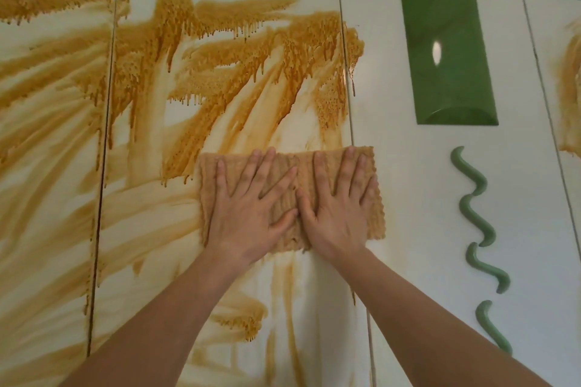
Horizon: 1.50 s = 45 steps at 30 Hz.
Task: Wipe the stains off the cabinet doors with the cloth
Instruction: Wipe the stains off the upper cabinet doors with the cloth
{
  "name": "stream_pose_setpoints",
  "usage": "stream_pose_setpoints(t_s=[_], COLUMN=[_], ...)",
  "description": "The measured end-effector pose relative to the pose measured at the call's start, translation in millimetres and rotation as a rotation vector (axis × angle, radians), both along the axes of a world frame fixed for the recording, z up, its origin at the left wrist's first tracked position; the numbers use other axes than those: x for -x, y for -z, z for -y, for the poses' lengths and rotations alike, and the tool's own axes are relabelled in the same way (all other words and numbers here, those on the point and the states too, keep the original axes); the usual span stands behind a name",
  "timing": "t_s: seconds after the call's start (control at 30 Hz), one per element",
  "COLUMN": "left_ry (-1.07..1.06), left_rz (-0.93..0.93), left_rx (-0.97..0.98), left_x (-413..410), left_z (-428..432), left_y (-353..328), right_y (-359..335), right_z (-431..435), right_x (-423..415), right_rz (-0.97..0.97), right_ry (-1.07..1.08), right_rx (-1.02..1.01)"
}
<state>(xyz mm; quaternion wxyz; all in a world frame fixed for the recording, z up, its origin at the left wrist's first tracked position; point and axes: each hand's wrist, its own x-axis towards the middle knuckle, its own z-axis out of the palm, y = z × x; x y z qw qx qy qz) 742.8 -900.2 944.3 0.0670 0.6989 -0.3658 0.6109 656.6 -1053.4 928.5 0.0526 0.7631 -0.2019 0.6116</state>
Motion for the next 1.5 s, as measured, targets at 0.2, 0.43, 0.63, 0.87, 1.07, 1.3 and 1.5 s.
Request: stream_pose_setpoints(t_s=[0.2, 0.43, 0.63, 0.87, 1.07, 1.3, 1.5], left_ry=[-0.014, -0.026, -0.033, -0.051, -0.080, -0.080, -0.058], left_rz=[0.021, 0.047, 0.063, 0.071, 0.043, 0.011, 0.020], left_rx=[0.026, 0.047, 0.035, 0.076, 0.147, 0.217, 0.231], left_x=[-2.0, -1.1, 1.4, -12.5, -42.4, -79.0, -95.9], left_z=[0.4, 8.5, 16.3, -9.5, -51.7, -117.3, -142.6], left_y=[-76.0, -174.5, -249.5, -311.3, -335.0, -310.8, -257.8], right_y=[-77.7, -176.6, -245.2, -308.5, -339.3, -332.8, -279.6], right_z=[-0.9, 9.7, 16.8, -9.6, -50.9, -111.6, -143.1], right_x=[-4.1, -5.5, -1.5, -16.8, -42.2, -83.3, -98.0], right_rz=[0.035, 0.093, 0.109, 0.121, 0.101, 0.061, 0.014], right_ry=[-0.001, -0.033, -0.021, -0.056, -0.067, -0.067, -0.060], right_rx=[0.010, 0.042, 0.026, 0.048, 0.123, 0.218, 0.274])
